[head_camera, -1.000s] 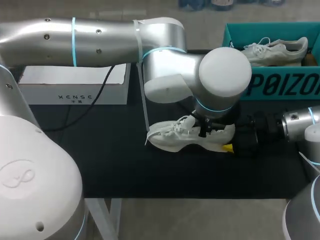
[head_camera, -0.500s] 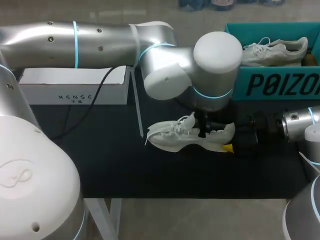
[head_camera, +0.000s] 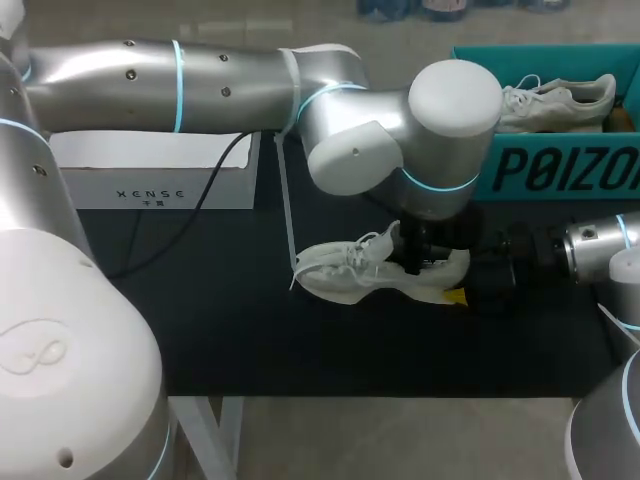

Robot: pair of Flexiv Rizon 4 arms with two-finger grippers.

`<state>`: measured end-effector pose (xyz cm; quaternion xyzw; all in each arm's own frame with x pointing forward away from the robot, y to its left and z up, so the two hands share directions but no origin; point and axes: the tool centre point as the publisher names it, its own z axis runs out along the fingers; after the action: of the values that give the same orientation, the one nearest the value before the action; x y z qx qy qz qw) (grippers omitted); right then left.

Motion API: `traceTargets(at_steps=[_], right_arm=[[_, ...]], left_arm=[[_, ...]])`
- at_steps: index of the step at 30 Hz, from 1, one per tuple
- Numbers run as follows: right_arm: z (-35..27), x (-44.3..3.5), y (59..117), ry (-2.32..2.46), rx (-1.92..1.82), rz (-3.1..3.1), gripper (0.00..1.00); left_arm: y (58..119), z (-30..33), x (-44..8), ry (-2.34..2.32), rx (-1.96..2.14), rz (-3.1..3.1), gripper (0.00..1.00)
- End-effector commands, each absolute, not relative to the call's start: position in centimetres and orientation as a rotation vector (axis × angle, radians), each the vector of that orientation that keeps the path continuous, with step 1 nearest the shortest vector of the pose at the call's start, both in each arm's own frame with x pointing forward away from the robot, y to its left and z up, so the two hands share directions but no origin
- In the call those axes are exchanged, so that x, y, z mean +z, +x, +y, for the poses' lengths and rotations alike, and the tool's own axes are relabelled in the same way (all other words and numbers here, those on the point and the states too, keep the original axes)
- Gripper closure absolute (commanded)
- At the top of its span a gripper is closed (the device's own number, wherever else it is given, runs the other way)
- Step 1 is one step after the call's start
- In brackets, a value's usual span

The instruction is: Take the shoe out of the shoebox, open the shoe tongue, remove and reinsert the insole, then place the shoe into the shoebox

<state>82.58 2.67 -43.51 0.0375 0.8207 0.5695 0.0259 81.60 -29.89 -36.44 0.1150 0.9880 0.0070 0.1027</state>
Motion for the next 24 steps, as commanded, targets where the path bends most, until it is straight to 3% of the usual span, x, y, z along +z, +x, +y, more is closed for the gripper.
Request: traceTargets(at_steps=[1,7,17,18,19,24], right_arm=[[2.9,-43.9,82.6,0.118,1.756,2.539,1.00],[2.9,-43.9,82.6,0.118,1.756,2.539,1.00],[2.9,-43.9,82.6,0.118,1.756,2.539,1.00],[2.9,-43.9,82.6,0.118,1.756,2.539,1.00],[2.9,-43.9,82.6,0.118,1.756,2.539,1.00],[2.9,-43.9,82.6,0.118,1.756,2.539,1.00]], left_arm=[[82.1,-30.1,-37.3,0.345,0.019,2.934,0.69],[81.8,-30.2,-38.7,0.365,0.034,2.958,0.75],[81.1,-30.6,-43.9,0.399,0.090,3.024,0.71],[81.1,-30.6,-44.4,0.403,0.099,3.022,0.75],[81.1,-30.6,-44.6,0.421,0.073,2.987,1.00],[81.3,-30.4,-44.3,0.387,0.077,2.940,1.00]])
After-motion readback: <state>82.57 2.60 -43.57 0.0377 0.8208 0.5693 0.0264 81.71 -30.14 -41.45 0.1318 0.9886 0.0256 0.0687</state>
